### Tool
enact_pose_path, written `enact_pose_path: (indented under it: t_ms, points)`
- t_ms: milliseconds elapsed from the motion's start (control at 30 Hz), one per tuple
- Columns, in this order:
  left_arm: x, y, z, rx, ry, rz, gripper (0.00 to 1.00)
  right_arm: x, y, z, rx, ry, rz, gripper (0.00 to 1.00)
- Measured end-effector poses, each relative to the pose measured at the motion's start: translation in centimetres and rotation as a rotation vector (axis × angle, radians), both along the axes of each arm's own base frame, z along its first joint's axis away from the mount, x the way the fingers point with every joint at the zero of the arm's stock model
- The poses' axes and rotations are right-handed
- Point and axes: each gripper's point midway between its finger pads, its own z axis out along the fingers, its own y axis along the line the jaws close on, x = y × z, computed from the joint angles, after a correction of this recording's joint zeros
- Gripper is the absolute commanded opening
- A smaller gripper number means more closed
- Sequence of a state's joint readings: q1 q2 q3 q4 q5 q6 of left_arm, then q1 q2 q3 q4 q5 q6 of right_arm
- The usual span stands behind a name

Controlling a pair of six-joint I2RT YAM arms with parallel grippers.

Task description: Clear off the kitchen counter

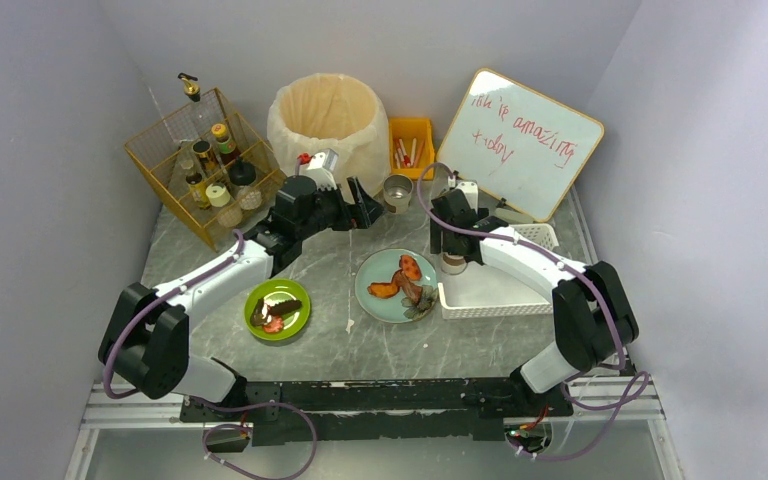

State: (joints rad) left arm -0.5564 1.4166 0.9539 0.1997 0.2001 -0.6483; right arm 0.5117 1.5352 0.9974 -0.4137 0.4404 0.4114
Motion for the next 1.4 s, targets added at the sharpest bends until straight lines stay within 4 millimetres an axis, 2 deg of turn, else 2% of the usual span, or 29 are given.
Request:
enact_pose_path:
  t_ms: [200, 367, 567, 733, 933, 1033, 1200, 1400]
  points:
    - [0.2, 0.3, -0.3, 0.016, 0.004, 0.018, 0.97, -0.2, 0.1, 0.6, 0.012, -0.006, 0.006, 0.82]
    - [0.6, 0.7, -0.8, 0.088, 0.024, 0.051, 0.96, -0.3, 0.1, 2.5, 0.039, -0.047, 0.009, 0.81]
    - [1.1, -1.8, -0.4, 0.196, -0.019, 0.038, 0.93, -0.3, 0.1, 6.3, 0.094, -0.142, 0.002, 0.80]
    - [1.8, -4.8, -1.9, 0.343, -0.042, -0.024, 0.91, -0.6, -0.4, 9.3, 0.138, -0.224, -0.020, 0.80]
    - [4.0, -8.1, -4.5, 0.517, -0.077, -0.105, 0.89, -1.4, -1.7, 14.1, 0.206, -0.362, -0.063, 0.80]
    - [5.3, -9.6, -5.8, 0.596, -0.089, -0.152, 0.88, -1.9, -2.5, 15.7, 0.230, -0.417, -0.084, 0.80]
    - [7.4, -10.6, -7.9, 0.725, -0.110, -0.202, 0.86, -2.6, -3.2, 17.1, 0.253, -0.466, -0.097, 0.80]
    - [9.2, -10.4, -9.9, 0.859, -0.140, -0.231, 0.80, -2.9, -3.5, 17.6, 0.259, -0.487, -0.103, 0.80]
